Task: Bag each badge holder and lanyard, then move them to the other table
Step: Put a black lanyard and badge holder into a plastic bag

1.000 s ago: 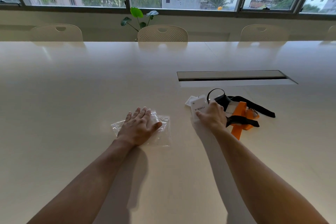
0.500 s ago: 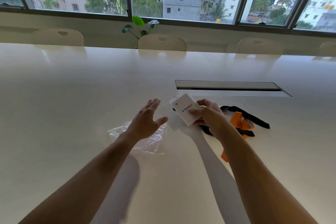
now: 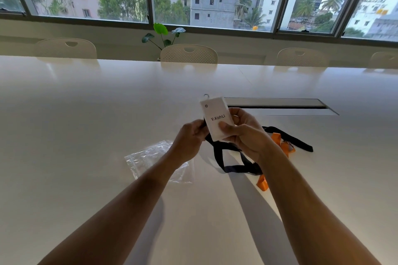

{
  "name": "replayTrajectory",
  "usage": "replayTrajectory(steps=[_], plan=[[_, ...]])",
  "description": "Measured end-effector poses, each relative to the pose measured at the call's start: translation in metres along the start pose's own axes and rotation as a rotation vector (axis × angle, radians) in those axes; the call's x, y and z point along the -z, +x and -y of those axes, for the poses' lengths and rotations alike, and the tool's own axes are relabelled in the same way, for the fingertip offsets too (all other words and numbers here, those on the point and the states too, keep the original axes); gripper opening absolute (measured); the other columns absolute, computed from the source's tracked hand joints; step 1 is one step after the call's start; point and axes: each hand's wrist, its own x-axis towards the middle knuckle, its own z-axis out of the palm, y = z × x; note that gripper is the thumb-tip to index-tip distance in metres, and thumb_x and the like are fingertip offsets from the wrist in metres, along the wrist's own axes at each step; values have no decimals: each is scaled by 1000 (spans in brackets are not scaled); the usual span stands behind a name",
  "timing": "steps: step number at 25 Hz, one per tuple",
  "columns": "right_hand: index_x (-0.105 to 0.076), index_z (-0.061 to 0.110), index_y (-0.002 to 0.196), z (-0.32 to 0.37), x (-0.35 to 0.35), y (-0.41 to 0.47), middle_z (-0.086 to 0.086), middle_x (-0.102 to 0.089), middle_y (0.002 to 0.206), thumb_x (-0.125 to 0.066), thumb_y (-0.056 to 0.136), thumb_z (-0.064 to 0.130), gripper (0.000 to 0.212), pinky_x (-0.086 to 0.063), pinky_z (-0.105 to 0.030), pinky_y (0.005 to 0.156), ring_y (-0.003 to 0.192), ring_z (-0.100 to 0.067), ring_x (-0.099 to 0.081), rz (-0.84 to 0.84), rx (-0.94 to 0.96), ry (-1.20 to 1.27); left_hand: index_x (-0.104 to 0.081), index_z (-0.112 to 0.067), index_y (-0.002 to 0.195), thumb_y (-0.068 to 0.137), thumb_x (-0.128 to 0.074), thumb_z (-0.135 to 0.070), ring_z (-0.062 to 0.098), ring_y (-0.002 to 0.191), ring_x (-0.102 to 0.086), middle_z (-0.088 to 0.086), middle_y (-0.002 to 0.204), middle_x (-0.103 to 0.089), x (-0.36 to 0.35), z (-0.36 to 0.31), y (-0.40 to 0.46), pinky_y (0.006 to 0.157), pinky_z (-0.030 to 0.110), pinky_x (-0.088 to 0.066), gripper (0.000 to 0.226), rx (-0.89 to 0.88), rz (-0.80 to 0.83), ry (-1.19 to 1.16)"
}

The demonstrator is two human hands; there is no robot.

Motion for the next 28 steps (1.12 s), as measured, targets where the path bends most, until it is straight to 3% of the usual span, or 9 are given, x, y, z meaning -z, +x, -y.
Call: replayTrajectory(steps=[4,6,8,11,13,17,22,25,28], plan=[[-47,6,122,3,-3,5,-16,-64,112,-64,83,-11,46,-59,-45,84,105,-33,-66,-88,46,33,-63,-8,105,97,-53,-20,26,87,-67,13,93,-69,-15,-4,-8,83,38,-57,17,1,58,-15],[-48,6,114,7,-3,7,-17,-65,110,-63,83,-12,39,-60,-42,81,105,-34,-66,-117,76,72,-64,-7,100,96,-56,-21,12,79,-67,-1,85,-70,-17,-6,-11,72,25,-56,17,-14,75,-38],[-49,7,106,13,-3,8,-15,-67,107,-64,82,-12,34,-61,-37,76,101,-32,-68,-132,97,80,-65,-17,93,94,-58,-24,-3,77,-65,-18,80,-69,-17,-11,-11,66,10,-49,10,-9,61,-42],[-50,9,106,20,-4,10,-12,-69,104,-67,81,-9,35,-60,-38,81,99,-30,-68,-155,133,35,-66,-28,94,93,-60,-25,-12,86,-62,-20,96,-66,-14,-21,-9,64,2,-45,7,-9,33,-61],[-55,10,110,25,-5,12,-9,-71,102,-68,80,-7,36,-59,-38,83,97,-27,-69,-180,163,40,-65,-33,89,93,-60,-26,-11,88,-63,-22,97,-65,-15,-29,-9,65,1,-44,9,-29,43,-70],[-64,11,100,35,-10,15,-6,-72,99,-67,84,-2,21,-59,-33,71,99,-26,-68,-190,222,92,-62,-36,79,93,-60,-31,-8,87,-63,-22,90,-66,-19,-39,-6,73,2,-44,14,-108,66,72],[-64,12,98,46,-13,18,-8,-70,99,-61,87,-2,18,-59,-36,73,100,-28,-65,-139,242,91,-64,-16,79,90,-63,-32,6,75,-67,-5,80,-72,-20,-42,-2,70,18,-52,19,-138,13,161],[-63,11,93,53,-15,20,-7,-70,94,-58,87,-3,16,-60,-36,73,96,-28,-66,-149,264,65,-66,-18,81,89,-66,-26,0,79,-68,-9,82,-71,-16,-53,0,74,12,-48,11,-147,-21,136],[-60,15,95,56,-16,22,-6,-69,94,-56,90,-2,18,-59,-34,69,91,-24,-67,-211,281,28,-65,-19,79,89,-64,-19,5,75,-69,-5,82,-74,-14,-63,-3,70,10,-51,10,-131,23,68]])
